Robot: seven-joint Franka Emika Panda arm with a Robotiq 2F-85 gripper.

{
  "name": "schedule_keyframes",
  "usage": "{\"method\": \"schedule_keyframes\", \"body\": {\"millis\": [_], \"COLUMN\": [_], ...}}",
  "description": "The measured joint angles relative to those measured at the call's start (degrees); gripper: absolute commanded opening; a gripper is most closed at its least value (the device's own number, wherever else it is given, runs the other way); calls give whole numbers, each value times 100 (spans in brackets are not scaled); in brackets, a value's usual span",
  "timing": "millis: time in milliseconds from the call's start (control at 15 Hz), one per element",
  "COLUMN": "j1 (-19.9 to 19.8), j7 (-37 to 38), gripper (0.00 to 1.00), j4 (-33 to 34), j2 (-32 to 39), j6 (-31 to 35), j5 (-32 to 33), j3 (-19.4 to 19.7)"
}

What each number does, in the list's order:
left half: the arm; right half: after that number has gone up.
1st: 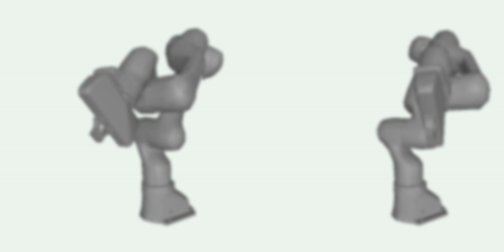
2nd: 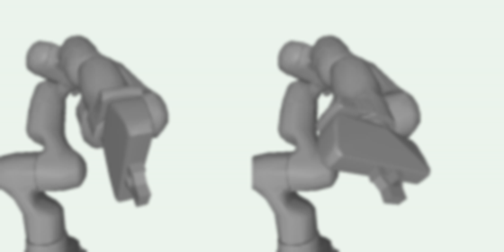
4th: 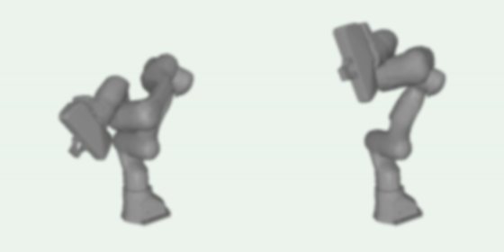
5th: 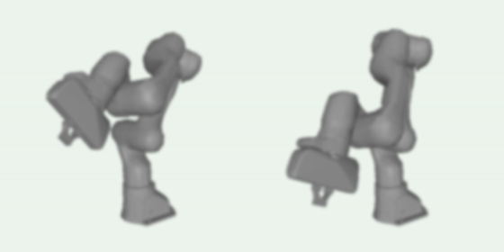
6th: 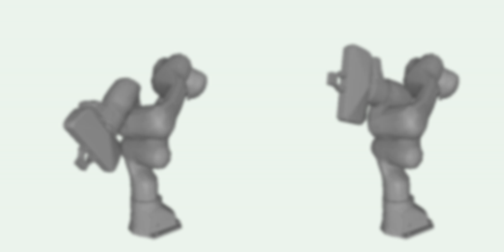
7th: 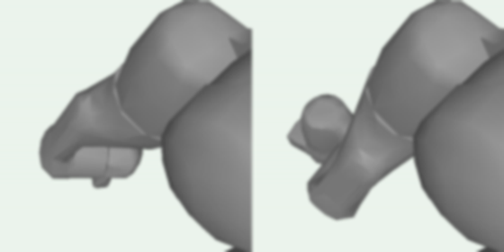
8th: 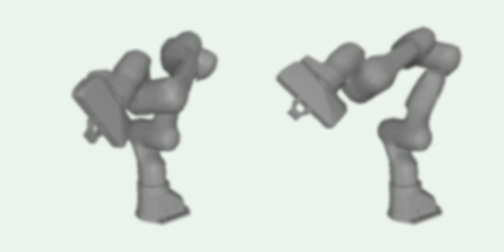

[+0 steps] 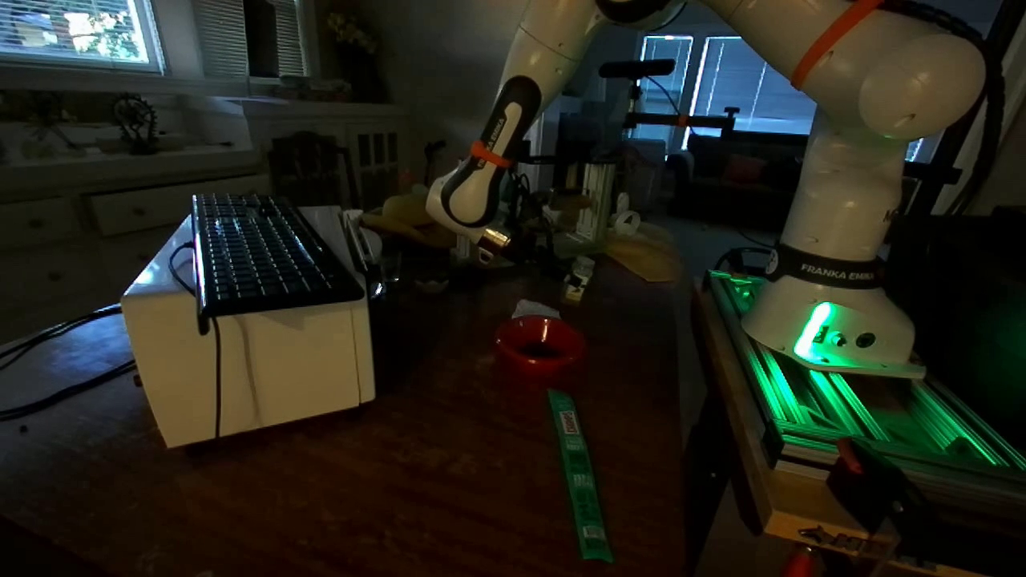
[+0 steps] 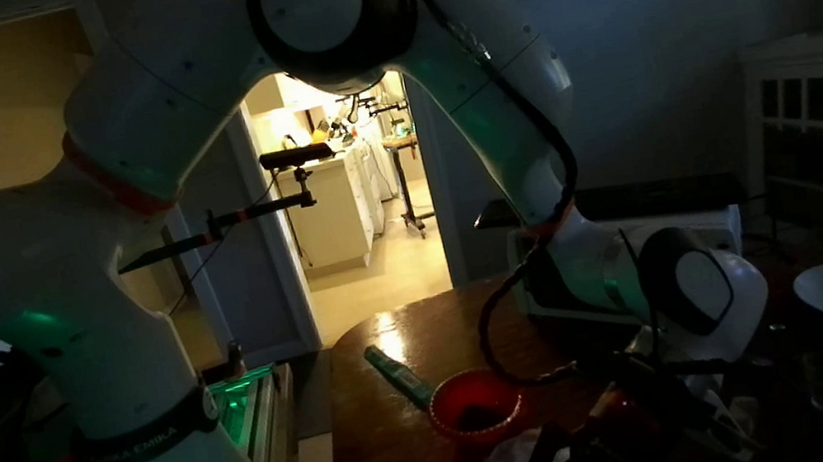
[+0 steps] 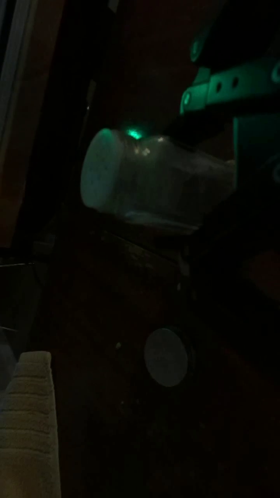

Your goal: Spray some salt contents into the red bowl

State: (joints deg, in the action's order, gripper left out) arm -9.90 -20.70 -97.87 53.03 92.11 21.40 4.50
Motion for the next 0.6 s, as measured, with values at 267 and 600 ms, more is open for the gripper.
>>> {"method": "schedule_keyframes", "body": {"millis": [267,600], "j1": [24,36], "j7": [0,0], "gripper": [100,100], "j4": [93,181], "j2": [18,-45], "j6": [-31,-31], "j5": [0,-6], "j3": [-25,-83]}}
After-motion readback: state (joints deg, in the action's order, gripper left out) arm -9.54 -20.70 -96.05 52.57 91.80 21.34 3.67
